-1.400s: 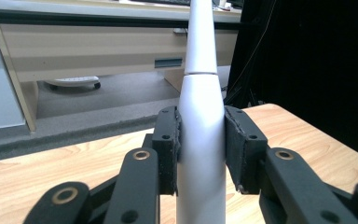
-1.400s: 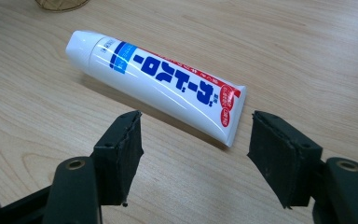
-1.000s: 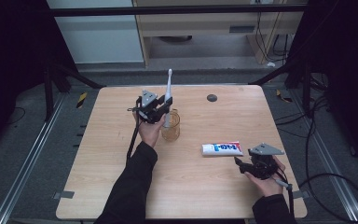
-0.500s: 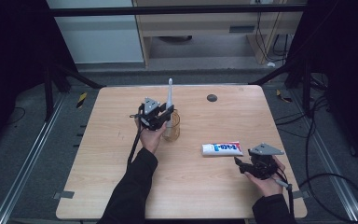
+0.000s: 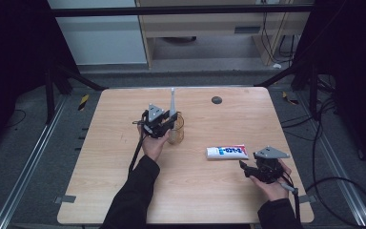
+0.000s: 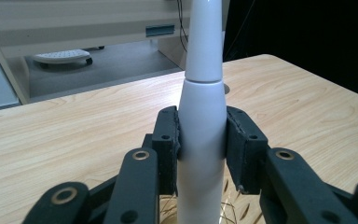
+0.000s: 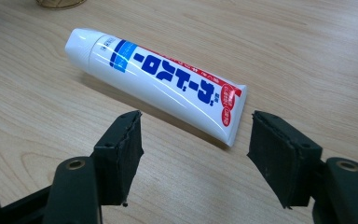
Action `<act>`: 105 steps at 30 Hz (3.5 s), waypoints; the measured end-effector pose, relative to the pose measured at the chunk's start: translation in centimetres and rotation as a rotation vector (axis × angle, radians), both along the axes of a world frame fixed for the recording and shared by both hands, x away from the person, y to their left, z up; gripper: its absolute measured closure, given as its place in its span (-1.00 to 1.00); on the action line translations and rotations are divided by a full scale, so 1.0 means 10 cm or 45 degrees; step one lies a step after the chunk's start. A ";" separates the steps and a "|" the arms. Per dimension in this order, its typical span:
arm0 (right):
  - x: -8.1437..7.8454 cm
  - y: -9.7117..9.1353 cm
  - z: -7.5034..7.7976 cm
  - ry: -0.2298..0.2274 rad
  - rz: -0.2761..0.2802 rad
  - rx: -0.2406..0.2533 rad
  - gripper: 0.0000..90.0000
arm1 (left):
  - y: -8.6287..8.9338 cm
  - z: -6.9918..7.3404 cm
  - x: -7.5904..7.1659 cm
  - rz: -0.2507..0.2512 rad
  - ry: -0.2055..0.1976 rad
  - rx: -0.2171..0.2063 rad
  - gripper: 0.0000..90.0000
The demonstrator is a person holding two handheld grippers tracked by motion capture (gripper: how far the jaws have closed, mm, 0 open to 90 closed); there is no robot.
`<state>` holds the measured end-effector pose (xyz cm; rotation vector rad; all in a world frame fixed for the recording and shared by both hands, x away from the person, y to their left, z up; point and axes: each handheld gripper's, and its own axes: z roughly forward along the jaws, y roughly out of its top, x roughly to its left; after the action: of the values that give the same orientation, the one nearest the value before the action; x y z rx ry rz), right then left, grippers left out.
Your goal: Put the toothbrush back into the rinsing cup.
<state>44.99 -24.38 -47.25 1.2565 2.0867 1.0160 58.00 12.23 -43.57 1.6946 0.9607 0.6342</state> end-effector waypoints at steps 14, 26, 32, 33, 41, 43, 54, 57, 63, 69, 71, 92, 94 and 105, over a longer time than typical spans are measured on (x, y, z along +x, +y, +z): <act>0.00 0.01 0.01 -0.002 0.000 -0.001 -0.24 | 0.03 -0.02 -0.07 0.010 -0.017 0.001 0.37; 0.00 0.01 0.01 -0.001 -0.001 -0.002 -0.24 | 0.04 -0.04 -0.06 0.029 -0.003 0.017 0.41; -0.01 0.01 0.01 -0.002 -0.005 0.004 -0.24 | 0.08 0.01 -0.09 0.027 -0.012 0.013 0.29; -0.01 0.01 0.02 -0.003 -0.005 0.005 -0.24 | 0.09 0.02 -0.10 0.028 -0.015 0.015 0.25; -0.02 0.00 0.05 -0.018 -0.019 0.020 -0.26 | 0.23 0.13 -0.19 0.002 0.033 0.038 0.02; -0.03 -0.01 0.06 -0.024 -0.025 0.025 -0.27 | 0.28 0.16 -0.22 -0.003 0.046 0.061 -0.02; -0.04 -0.05 0.13 -0.050 -0.041 0.054 -0.28 | 0.59 0.21 -0.52 -0.006 0.094 0.155 -0.14; -0.04 -0.06 0.14 -0.060 -0.037 0.065 -0.28 | 0.70 0.17 -0.63 -0.003 0.110 0.185 -0.18; -0.04 -0.08 0.16 -0.064 -0.046 0.080 -0.27 | 0.94 0.07 -0.83 0.028 0.154 0.218 -0.21; -0.03 -0.09 0.20 -0.075 -0.042 0.076 -0.22 | 1.13 -0.04 -1.04 0.041 0.216 0.247 -0.22; -0.02 -0.09 0.21 -0.081 -0.033 0.075 -0.18 | 1.19 -0.10 -1.11 0.050 0.245 0.255 -0.22; 0.41 -0.09 0.38 -0.087 -0.054 0.068 -0.03 | 1.47 -0.33 -1.41 0.189 0.325 0.249 -0.28; 0.45 -0.09 0.36 -0.070 -0.056 0.075 -0.03 | 1.49 -0.33 -1.40 0.196 0.330 0.244 -0.26; 0.53 -0.13 0.22 -0.022 -0.059 0.045 0.13 | 1.57 -0.37 -1.35 0.189 0.340 0.270 -0.10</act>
<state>50.25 -25.67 -45.01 1.3032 2.0256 1.0440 44.48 27.97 -47.22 1.9426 1.2534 0.6349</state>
